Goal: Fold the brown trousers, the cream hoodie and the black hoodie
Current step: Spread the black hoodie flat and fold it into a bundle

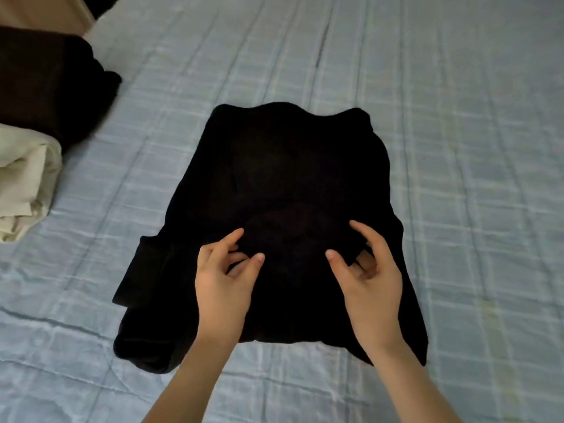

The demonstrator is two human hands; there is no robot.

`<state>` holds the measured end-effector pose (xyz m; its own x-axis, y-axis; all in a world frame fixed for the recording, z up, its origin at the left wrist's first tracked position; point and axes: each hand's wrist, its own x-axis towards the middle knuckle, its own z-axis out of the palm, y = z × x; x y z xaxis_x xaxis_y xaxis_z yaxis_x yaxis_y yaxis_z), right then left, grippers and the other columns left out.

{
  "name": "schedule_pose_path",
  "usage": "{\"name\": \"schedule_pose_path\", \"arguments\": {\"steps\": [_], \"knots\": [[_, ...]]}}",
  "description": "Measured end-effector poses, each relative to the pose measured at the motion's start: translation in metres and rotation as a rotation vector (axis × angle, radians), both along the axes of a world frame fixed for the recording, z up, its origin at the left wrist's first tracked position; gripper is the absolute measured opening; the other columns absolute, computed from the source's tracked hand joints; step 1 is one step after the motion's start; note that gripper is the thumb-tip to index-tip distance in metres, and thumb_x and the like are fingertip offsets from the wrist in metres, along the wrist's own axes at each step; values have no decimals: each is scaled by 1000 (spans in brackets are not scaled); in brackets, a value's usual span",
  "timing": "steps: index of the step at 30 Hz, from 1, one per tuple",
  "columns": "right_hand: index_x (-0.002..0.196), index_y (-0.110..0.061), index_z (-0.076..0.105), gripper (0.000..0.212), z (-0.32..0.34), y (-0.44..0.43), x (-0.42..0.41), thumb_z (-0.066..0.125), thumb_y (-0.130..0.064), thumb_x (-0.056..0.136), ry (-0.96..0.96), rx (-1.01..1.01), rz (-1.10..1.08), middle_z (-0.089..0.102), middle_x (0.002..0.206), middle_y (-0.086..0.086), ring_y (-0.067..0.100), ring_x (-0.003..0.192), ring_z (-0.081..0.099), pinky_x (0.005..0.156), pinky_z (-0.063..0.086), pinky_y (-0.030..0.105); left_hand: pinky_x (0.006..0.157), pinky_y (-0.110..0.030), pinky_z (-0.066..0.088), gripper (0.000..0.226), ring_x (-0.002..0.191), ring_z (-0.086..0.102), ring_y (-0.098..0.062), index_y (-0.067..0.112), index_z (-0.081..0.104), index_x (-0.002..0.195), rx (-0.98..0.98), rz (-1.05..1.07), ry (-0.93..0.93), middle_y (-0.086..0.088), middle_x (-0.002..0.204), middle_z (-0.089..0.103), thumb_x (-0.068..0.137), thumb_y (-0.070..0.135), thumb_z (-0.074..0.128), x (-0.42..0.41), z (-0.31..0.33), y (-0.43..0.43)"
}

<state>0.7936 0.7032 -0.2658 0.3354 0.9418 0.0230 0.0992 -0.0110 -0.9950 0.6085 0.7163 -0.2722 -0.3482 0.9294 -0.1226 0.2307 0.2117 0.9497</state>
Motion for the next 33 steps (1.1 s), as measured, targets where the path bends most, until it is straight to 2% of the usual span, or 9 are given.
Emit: {"name": "schedule_pose_path", "arguments": {"steps": [8, 10, 14, 17, 21, 24, 28, 31, 33], "knots": [[124, -30, 59, 45, -64, 87, -10, 74, -8, 88, -61, -54, -18, 63, 112, -25, 0, 106, 63, 86, 54, 16, 71, 2, 44, 45, 92, 60, 7, 20, 62, 128, -6, -28, 14, 5, 117, 47, 85, 14, 77, 1, -48, 83], [132, -26, 55, 47, -79, 98, -14, 72, -11, 90, -112, -119, -5, 61, 118, -17, 4, 109, 62, 93, 55, 24, 70, 3, 43, 47, 91, 59, 3, 15, 61, 131, -61, -40, 31, 1, 121, 46, 87, 16, 75, -1, -61, 95], [149, -29, 33, 63, -71, 89, -8, 63, -18, 95, -164, -35, 47, 44, 142, -13, 2, 123, 56, 100, 46, 14, 76, 2, 43, 48, 99, 62, 1, 27, 50, 140, -6, -74, 64, 8, 121, 49, 94, 21, 65, -11, -59, 92], [140, -17, 41, 45, -67, 55, 3, 55, -16, 98, -684, 158, 88, 42, 149, 3, -1, 137, 38, 109, 39, 17, 91, -9, 45, 44, 109, 59, -2, 32, 46, 140, 175, -280, 299, 14, 123, 47, 99, 19, 54, -26, -49, 62], [151, -30, 37, 52, -80, 35, 8, 42, -32, 99, -1166, 37, 413, 37, 158, 0, 21, 150, 25, 120, 25, 51, 117, -39, 30, 50, 142, 36, -18, 27, 42, 148, 231, -655, 869, 3, 152, 41, 99, 35, 40, -38, -63, 51], [158, -40, 18, 57, -87, 63, 12, 32, -39, 102, -1249, -104, 427, 23, 165, -4, 24, 154, 14, 123, 16, 52, 123, -39, 6, 58, 153, 9, -21, 32, 22, 156, 162, -715, 1033, 0, 164, 17, 101, 45, 31, -31, -75, 79], [157, -45, 7, 55, -97, 102, 15, 22, -46, 105, -1323, -322, 409, 15, 167, -7, 21, 154, 10, 123, 8, 51, 123, -37, -3, 57, 153, -3, -21, 35, 1, 155, -70, -702, 1170, -4, 166, -1, 103, 52, 17, -23, -90, 112], [157, -40, 20, 55, -95, 106, 12, 21, -48, 103, -1306, -324, 349, 24, 164, -7, 20, 153, 16, 122, 11, 53, 123, -42, 7, 58, 153, 7, -26, 31, 14, 157, -112, -692, 1197, -10, 166, 9, 102, 50, 16, -17, -84, 117], [155, -34, 28, 54, -90, 109, 5, 24, -45, 103, -1276, -208, 264, 33, 160, -4, 23, 150, 24, 121, 18, 54, 120, -49, 19, 56, 148, 25, -32, 25, 33, 153, 11, -633, 1212, -15, 160, 27, 102, 47, 23, -11, -77, 115]]}}
